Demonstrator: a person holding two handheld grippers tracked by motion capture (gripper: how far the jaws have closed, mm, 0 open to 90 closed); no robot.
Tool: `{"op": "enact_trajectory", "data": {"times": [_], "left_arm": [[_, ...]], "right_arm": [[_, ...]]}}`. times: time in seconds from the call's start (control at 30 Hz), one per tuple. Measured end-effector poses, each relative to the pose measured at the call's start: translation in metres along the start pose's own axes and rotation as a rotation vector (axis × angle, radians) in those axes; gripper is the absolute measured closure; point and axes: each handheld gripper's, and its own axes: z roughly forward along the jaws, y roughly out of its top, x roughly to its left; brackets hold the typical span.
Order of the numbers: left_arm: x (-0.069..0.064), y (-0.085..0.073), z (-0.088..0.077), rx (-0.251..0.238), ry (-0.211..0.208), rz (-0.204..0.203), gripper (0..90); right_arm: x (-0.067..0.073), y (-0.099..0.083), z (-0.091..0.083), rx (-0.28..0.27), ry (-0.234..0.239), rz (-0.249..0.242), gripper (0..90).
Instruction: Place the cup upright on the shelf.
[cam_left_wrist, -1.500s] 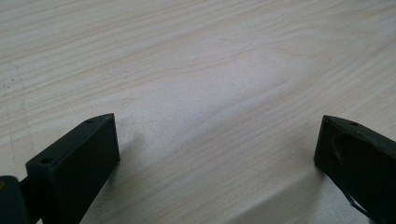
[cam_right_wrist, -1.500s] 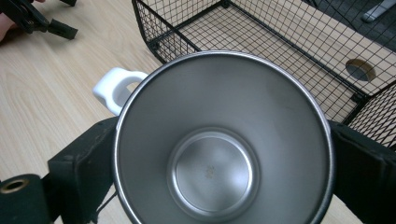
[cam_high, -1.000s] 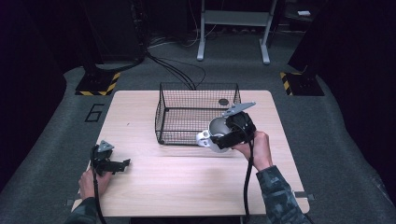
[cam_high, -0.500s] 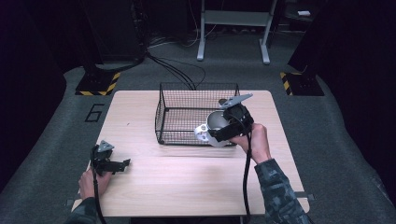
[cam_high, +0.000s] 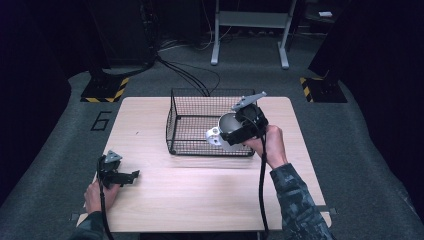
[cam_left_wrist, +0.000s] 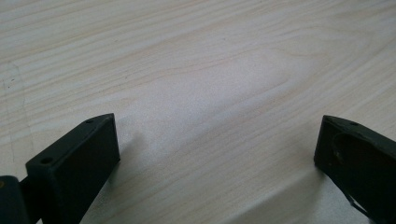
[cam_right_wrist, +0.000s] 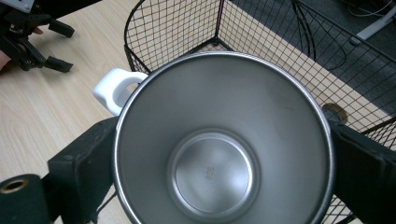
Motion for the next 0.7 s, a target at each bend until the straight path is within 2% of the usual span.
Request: {"op": "enact_trajectory", "data": {"times": [0.07,0.1,0.23,0.27,0.43,0.7], "left_arm": [[0.000,0.000,0.000,0.000,0.000,0.000,0.1],[0.000,0.000,0.000,0.000,0.000,0.000,0.1],[0.000,0.000,0.000,0.000,0.000,0.000,0.1],[0.000,0.000,0.000,0.000,0.000,0.000,0.1],[0.000,0.000,0.000,0.000,0.000,0.000,0.1],[0.000,0.000,0.000,0.000,0.000,0.000,0.1]], "right_arm": [[-0.002,0.003,0.001,-0.006,-0.003,-0.017,6.0],[-0.001,0.004,0.001,-0.001,0.001,0.000,5.9],[-0.004,0.008,0.005,-0.004,-0.002,-0.010,6.0],[-0.003,0.009,0.005,0.003,-0.001,0.004,5.9],[-0.008,0.015,0.011,-0.005,-0.003,0.002,6.0],[-0.016,0.021,0.024,0.022,-0.001,0.010,6.0]]}}
